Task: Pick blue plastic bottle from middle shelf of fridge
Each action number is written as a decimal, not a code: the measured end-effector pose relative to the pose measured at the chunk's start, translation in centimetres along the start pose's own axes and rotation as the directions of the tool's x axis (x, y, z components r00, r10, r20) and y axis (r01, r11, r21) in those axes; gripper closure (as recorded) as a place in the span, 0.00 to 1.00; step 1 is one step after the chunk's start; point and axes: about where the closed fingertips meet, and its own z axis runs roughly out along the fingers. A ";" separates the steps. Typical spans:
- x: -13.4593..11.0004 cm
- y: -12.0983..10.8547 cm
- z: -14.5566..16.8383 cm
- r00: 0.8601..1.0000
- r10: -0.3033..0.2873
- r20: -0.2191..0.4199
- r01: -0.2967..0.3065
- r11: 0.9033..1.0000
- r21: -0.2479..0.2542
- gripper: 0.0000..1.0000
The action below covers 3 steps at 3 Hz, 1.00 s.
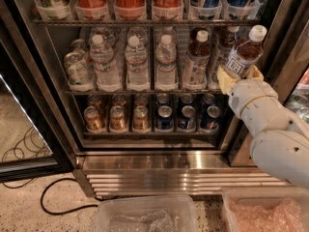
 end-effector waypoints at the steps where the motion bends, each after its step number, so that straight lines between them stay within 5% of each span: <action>1: -2.1 0.3 -0.5 0.999 0.025 0.042 -0.023 0.999 -0.047 1.00; 3: -4.8 1.2 -1.2 0.991 0.079 0.104 -0.065 0.990 -0.126 1.00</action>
Offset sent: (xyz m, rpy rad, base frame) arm -0.0209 0.0050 0.0597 0.1100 -0.1278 0.1459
